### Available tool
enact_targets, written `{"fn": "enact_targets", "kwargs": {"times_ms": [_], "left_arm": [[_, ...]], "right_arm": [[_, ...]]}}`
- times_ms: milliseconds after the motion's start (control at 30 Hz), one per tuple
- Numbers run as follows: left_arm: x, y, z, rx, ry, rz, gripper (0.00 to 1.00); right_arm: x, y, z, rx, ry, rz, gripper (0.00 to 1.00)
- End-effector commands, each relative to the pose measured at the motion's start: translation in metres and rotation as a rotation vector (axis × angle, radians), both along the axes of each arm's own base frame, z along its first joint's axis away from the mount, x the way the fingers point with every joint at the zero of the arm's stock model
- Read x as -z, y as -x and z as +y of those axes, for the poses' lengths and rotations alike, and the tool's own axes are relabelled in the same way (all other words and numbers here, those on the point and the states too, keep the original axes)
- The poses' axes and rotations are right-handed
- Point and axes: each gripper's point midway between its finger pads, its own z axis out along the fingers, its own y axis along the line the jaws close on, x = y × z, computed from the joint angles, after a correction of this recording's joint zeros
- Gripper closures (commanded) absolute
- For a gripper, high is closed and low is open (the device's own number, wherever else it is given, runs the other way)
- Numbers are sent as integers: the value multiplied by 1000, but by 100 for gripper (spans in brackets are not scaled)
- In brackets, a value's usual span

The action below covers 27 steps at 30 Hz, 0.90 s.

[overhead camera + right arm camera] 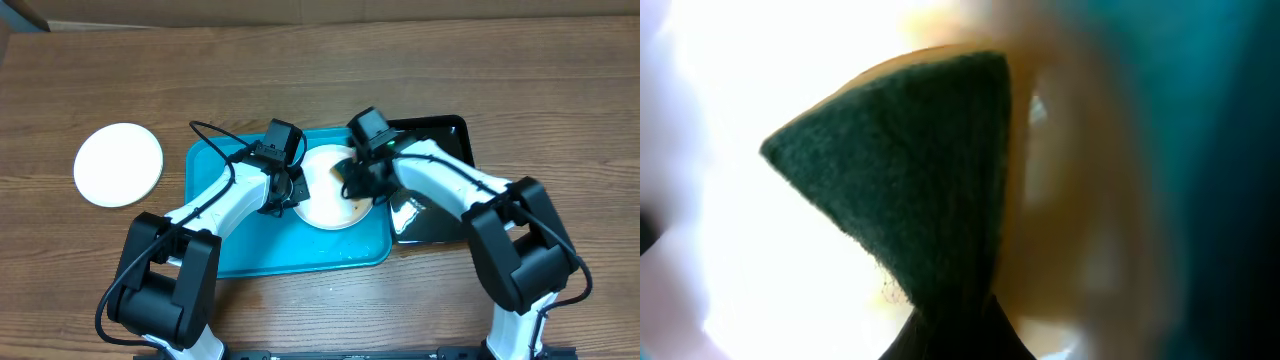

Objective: Clean dirty plates on tray and stack at the side
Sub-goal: 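Carry the sponge with the right gripper back into the black tray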

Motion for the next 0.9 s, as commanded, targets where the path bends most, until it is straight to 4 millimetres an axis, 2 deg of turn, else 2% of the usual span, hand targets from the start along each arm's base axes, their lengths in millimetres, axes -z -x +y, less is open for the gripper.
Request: {"fn": "enact_targets", "kwargs": {"times_ms": [0,67,133,200,300,400,467,533,600,733,867], "left_arm": [[7,5,7,1,-29,26,96],[7,5,7,1,-29,26,96],[7,5,7,1,-29,26,96],[7,5,7,1,-29,26,96],[7,5,7,1,-29,26,96],[7,6,7,5,-32,29,96],[8,7,7,5,-33,33,96],[8,7,7,5,-33,34,96],[8,7,7,5,-32,33,96],[8,7,7,4,-32,33,96],[7,7,7,5,-31,32,96]], "right_arm": [[11,-16,-34,76,84,-25,96],[10,-24,-37,90,72,-44,96],[5,-32,-30,52,25,-74,96],[-11,-42,-18,11,-54,-101,96],[-53,-60,-8,10,-158,-141,96],[-97,-77,-18,41,-186,-208,96],[-122,-84,-34,76,-182,-238,96],[-135,-84,-52,114,-173,-239,96],[-136,-80,-72,155,-155,-208,96],[-115,-60,-123,261,-47,-78,96],[-96,-43,-149,315,-3,6,96]]}}
